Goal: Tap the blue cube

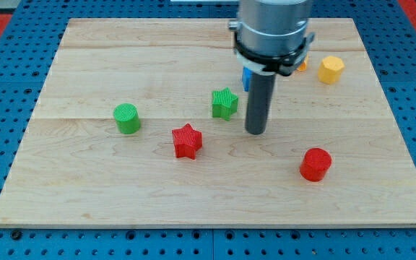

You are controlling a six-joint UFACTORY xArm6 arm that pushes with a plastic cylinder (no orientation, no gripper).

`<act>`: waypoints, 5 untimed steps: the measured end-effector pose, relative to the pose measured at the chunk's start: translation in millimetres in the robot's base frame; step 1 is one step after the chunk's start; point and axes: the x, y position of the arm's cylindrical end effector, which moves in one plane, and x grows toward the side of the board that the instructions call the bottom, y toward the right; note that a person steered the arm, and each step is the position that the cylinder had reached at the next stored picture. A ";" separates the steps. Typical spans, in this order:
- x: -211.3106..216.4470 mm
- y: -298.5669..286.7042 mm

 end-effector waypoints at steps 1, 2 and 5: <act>-9.3 14.4; -9.3 15.5; -56.8 18.1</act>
